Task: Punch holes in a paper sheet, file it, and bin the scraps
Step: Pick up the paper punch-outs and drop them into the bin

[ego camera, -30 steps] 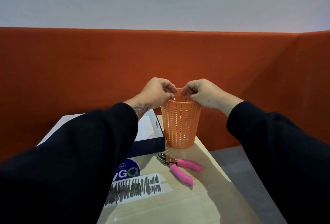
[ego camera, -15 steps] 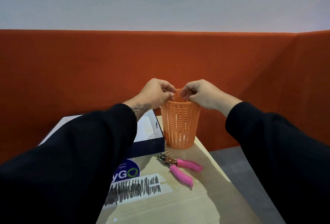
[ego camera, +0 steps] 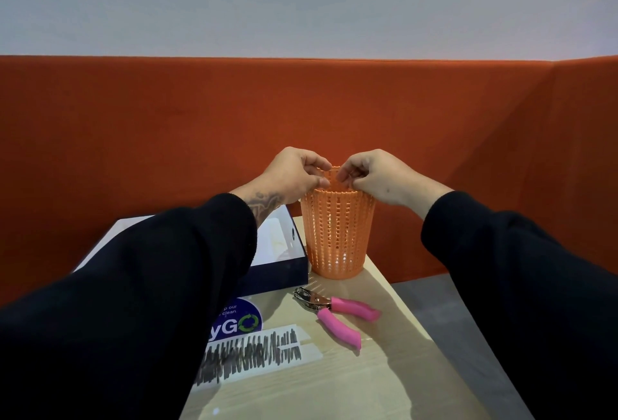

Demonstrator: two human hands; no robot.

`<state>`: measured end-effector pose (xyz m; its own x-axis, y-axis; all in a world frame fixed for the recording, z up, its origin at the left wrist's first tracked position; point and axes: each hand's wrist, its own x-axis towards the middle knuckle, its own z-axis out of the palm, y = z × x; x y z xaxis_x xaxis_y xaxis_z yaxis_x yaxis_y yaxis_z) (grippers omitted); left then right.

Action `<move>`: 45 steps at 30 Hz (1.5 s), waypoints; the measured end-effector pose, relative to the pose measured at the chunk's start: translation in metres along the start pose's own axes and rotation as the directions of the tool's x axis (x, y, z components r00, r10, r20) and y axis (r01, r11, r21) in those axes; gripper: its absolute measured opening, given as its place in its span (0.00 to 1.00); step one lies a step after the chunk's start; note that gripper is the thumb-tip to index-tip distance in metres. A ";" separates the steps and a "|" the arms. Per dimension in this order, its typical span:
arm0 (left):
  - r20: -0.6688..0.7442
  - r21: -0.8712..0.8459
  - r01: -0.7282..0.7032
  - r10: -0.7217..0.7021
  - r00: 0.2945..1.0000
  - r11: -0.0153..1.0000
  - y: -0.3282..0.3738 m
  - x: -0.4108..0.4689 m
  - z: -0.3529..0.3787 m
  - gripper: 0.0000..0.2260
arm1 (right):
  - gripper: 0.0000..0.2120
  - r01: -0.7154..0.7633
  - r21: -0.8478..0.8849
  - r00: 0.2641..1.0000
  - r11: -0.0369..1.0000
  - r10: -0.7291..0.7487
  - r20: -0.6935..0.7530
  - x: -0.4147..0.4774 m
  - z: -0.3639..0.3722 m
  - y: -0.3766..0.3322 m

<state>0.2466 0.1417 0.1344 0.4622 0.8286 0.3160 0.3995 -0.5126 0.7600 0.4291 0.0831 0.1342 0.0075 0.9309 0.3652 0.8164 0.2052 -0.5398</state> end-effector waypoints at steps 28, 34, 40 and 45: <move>-0.004 0.218 0.001 0.000 1.000 0.976 -0.060 -0.153 -0.044 0.07 | 0.07 0.254 0.065 0.964 0.965 -0.258 0.061 -0.102 0.081 -0.082; 0.057 0.304 0.115 -0.139 0.989 0.946 -0.116 -0.212 -0.041 0.07 | 0.08 0.317 0.009 0.903 0.949 -0.304 0.305 -0.155 0.150 -0.093; -0.010 0.387 0.015 -0.012 1.000 0.922 -0.143 -0.232 -0.025 0.08 | 0.14 0.391 0.020 0.892 0.920 -0.384 0.238 -0.175 0.177 -0.083; -0.026 0.361 0.016 -0.007 1.000 0.933 -0.146 -0.233 -0.024 0.07 | 0.21 0.422 -0.013 0.888 0.907 -0.410 0.206 -0.183 0.181 -0.078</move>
<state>0.0618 0.0295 -0.0368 0.4389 0.8376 0.3253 0.6653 -0.5463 0.5089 0.2594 -0.0489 -0.0272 -0.4472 0.8051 0.3897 0.7509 0.5746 -0.3255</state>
